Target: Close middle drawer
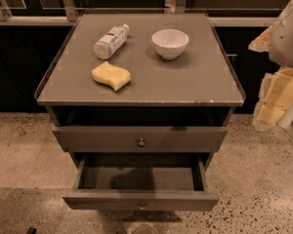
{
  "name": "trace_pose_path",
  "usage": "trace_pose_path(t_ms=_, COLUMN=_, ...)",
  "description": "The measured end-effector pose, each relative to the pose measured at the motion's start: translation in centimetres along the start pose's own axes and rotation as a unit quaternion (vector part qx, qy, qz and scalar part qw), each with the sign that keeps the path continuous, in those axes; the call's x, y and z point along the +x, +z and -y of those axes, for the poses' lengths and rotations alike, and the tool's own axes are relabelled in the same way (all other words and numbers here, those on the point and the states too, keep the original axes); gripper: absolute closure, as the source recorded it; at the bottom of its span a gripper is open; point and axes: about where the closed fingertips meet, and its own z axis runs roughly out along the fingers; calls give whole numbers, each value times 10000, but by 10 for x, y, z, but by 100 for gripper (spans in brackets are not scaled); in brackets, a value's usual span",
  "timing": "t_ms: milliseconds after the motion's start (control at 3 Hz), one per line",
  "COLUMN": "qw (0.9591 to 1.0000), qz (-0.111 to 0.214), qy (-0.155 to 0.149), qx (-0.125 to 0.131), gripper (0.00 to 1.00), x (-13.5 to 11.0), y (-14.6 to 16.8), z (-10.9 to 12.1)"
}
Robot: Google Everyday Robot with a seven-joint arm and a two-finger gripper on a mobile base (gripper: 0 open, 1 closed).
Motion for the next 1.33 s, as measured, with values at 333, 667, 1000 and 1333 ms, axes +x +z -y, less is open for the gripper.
trace_pose_path(t_ms=333, qw=10000, qz=1, qy=0, qx=0, gripper=0, x=0, y=0, z=0)
trace_pose_path(t_ms=667, qw=9998, qz=207, qy=2, qx=20, gripper=0, x=3, y=10, z=-10)
trace_pose_path(t_ms=1000, qw=9970, qz=767, qy=-113, qx=-54, gripper=0, x=6, y=43, z=-42)
trace_pose_path(t_ms=1333, qw=9864, qz=1590, qy=169, qx=-389, gripper=0, x=17, y=117, z=-82)
